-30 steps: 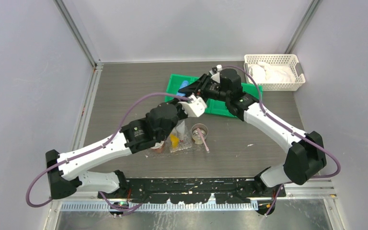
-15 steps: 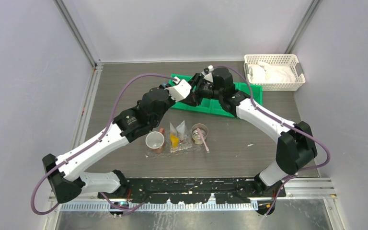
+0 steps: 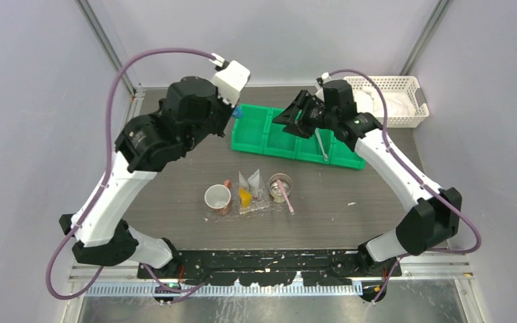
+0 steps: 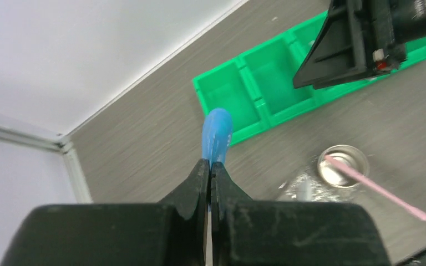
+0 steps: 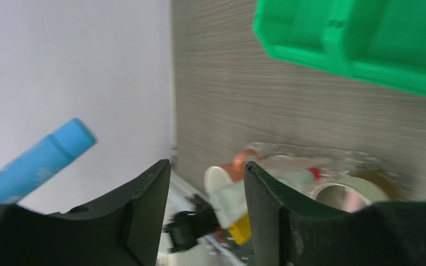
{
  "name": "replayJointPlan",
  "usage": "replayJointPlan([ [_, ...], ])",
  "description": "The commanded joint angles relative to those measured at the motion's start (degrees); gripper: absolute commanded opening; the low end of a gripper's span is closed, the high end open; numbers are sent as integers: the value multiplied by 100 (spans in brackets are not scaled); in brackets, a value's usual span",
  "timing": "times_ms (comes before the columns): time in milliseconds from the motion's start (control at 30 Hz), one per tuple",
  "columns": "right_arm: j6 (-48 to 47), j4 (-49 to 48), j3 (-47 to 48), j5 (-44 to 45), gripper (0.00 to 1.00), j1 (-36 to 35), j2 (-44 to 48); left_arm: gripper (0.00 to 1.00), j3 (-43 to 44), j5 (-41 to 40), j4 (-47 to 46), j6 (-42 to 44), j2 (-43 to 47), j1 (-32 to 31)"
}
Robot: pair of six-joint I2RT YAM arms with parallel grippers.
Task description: Prepare toiletry sets of a toothbrush and toothpaste on the tray
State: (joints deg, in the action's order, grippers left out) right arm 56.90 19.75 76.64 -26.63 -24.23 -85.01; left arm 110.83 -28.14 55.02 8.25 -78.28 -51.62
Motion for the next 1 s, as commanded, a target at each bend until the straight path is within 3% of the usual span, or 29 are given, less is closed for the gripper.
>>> replayJointPlan([
  [0,-1933,1681,670,1409,58,-31,651,1,1604,1169,1959,-1144,-528,20],
  [133,-2582,2183,654,2489,62,2,962,1,2139,2106,2541,-1487,-837,11],
  [300,-2752,2136,198,2637,67,319,1206,1,1991,2697,2777,-1678,-869,-25],
  [600,-2597,1755,-496,2234,67,626,1259,1,464,2743,1836,-1695,-412,-556],
  [967,-2562,1491,-948,2140,68,719,1325,1,-1030,2011,647,-1729,-75,-1060],
])
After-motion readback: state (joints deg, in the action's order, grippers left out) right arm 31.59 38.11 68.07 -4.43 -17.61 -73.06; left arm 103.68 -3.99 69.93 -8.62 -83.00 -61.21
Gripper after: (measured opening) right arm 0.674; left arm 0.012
